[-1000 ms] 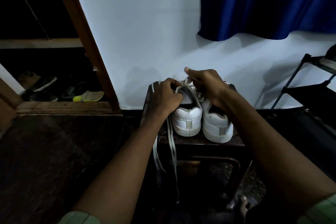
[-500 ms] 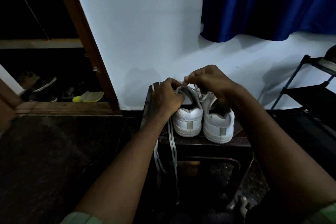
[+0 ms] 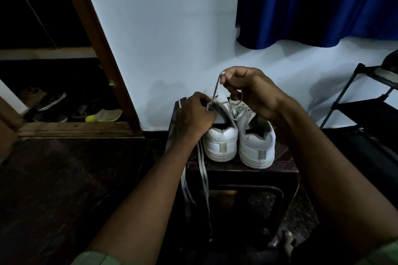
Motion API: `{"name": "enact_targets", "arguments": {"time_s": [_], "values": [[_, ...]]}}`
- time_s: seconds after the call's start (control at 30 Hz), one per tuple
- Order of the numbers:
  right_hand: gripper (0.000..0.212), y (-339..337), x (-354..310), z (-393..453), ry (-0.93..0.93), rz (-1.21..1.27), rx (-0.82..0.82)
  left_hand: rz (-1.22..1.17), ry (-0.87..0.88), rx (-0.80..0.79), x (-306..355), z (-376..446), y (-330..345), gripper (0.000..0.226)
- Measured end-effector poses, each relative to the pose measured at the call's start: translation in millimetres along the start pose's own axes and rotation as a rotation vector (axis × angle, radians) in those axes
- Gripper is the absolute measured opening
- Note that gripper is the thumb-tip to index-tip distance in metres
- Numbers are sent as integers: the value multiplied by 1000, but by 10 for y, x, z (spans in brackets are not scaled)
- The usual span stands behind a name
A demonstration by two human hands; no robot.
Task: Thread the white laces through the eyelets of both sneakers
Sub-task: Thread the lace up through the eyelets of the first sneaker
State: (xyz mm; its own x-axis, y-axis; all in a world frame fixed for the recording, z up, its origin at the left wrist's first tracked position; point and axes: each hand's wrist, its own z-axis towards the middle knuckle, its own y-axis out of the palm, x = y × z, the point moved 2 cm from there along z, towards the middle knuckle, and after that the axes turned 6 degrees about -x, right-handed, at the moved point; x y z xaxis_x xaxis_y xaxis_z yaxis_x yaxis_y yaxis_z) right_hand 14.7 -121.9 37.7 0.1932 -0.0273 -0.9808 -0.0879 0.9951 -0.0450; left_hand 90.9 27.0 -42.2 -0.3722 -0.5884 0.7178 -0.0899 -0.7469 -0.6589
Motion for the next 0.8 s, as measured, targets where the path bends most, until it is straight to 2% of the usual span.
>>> {"name": "enact_targets", "arguments": {"time_s": [0.07,0.13,0.17,0.23,0.3,0.37,0.43,0.5,0.57,0.63,0.67,0.73,0.8], "values": [[16,-50,-5,24,-57,275,-27,10,-6,7,10,1,9,18],[22,-96,17,42,-8,563,12,19,-10,8,16,2,19,16],[23,-119,49,56,42,566,58,19,-13,7,11,7,24,16],[28,-164,130,70,159,265,195,11,-26,1,1,16,31,19],[33,-200,213,72,172,-209,308,12,-29,-3,-13,25,40,21],[25,-158,236,101,120,-608,287,9,-16,-11,-7,16,41,23],[38,-83,290,127,157,-932,185,6,-1,-9,-7,5,33,24],[38,-25,321,140,234,-1124,172,-1,7,-4,-13,-1,24,25],[23,-31,302,149,214,-1189,200,-10,3,-5,-13,-3,16,26],[22,-90,256,144,124,-1093,197,-13,-2,-10,-14,-3,15,28],[25,-122,227,131,94,-937,185,-11,-1,-14,-9,-5,11,28],[28,-157,185,87,82,-447,176,1,5,-14,-6,-5,5,28],[20,-174,172,71,91,-18,256,8,4,-13,-1,-4,0,29]]}}
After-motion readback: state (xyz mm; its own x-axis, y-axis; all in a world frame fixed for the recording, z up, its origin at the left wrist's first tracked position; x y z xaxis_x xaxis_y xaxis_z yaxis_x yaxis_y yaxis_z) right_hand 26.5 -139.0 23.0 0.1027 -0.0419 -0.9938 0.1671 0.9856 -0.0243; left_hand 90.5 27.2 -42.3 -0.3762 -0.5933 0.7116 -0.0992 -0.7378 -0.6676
